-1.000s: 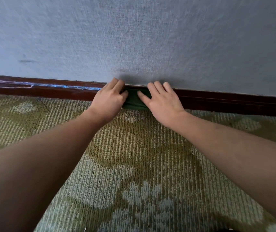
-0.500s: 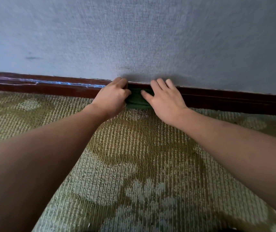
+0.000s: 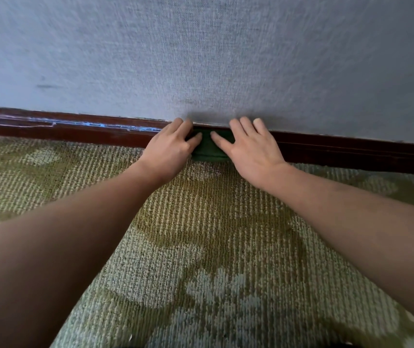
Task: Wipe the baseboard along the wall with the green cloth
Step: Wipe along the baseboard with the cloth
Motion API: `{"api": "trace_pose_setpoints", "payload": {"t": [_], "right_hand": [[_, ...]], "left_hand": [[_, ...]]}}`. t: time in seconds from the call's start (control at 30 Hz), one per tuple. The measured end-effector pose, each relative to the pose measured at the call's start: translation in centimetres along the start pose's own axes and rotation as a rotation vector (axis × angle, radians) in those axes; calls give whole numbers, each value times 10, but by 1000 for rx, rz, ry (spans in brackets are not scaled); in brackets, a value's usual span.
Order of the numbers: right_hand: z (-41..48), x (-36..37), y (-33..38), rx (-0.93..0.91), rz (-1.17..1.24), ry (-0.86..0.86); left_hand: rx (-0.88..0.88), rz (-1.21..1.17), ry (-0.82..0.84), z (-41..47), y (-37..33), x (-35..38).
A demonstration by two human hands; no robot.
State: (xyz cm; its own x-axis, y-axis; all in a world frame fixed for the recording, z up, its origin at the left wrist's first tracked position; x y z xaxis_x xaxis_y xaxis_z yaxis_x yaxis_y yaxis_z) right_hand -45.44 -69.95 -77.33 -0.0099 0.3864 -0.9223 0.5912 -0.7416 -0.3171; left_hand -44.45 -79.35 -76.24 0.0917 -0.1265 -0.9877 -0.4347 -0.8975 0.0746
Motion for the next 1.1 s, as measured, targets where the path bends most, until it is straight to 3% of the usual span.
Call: {"api": "trace_pose_setpoints", "payload": {"t": [0.37, 0.53, 0.87, 1.1], "right_hand": [[8, 6, 1, 43, 134, 59], [0, 6, 14, -30, 82, 84], [-3, -10, -2, 54, -29, -14], [-6, -3, -6, 43, -115, -24]], "left_hand": [[-57, -193, 65, 9, 11, 1], [-14, -64, 176, 2, 1, 10], [20, 40, -102, -4, -3, -21], [70, 93, -130, 2, -11, -17]]}}
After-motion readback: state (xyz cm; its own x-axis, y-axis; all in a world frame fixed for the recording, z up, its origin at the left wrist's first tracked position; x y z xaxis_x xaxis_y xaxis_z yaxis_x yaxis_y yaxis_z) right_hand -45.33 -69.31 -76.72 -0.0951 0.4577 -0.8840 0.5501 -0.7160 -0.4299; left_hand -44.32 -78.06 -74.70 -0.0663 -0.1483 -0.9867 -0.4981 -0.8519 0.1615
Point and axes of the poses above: each hand's wrist, its own z-axis towards the middle knuckle, its own x-axis out of the palm, y = z × x, the point moved 8 cm from there along z, towards the middle knuckle, and after that the axes turned 15 degrees about y, right-handed, at the moved point
